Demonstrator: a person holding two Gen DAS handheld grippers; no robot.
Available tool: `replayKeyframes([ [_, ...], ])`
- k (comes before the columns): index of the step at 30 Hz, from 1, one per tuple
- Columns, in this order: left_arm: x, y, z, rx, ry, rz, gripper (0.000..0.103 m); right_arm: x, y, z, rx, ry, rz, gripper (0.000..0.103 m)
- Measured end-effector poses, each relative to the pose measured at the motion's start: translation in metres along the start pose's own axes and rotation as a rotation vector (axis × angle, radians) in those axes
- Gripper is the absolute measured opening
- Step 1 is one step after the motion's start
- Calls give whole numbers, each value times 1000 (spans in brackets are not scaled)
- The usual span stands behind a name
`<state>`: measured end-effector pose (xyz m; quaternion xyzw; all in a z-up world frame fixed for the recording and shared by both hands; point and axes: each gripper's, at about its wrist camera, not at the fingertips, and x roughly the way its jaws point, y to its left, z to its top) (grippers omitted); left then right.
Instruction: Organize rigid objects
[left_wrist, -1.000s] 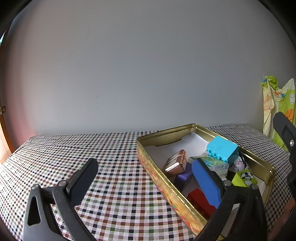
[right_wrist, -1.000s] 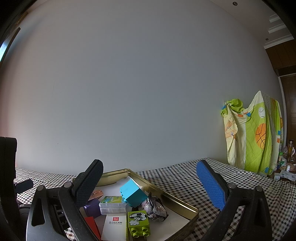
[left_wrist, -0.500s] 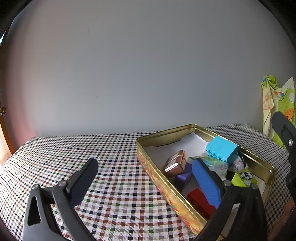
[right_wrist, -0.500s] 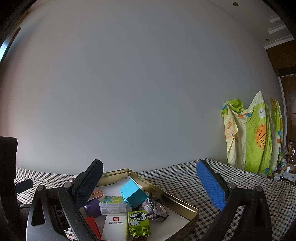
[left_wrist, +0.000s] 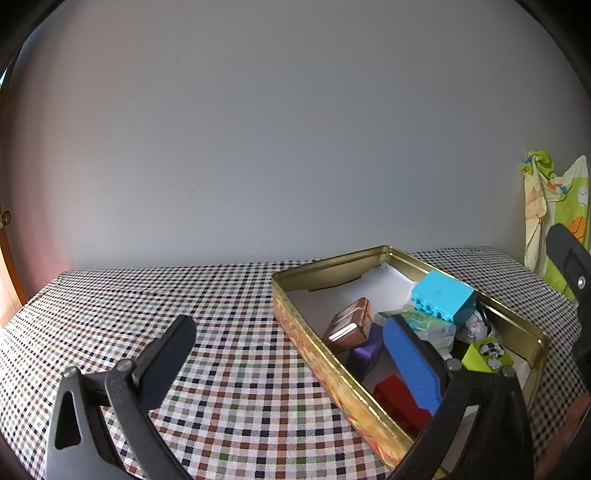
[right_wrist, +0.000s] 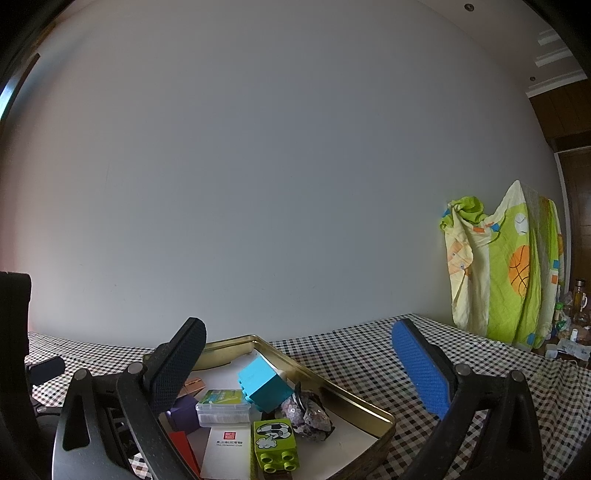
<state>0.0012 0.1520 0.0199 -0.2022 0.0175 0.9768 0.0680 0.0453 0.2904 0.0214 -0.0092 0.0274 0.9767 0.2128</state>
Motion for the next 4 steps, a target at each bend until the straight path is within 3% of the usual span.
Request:
replayKeyframes([
  [4, 1, 0, 1, 2, 0, -1, 103, 2, -10, 0, 26, 9, -62, 102],
])
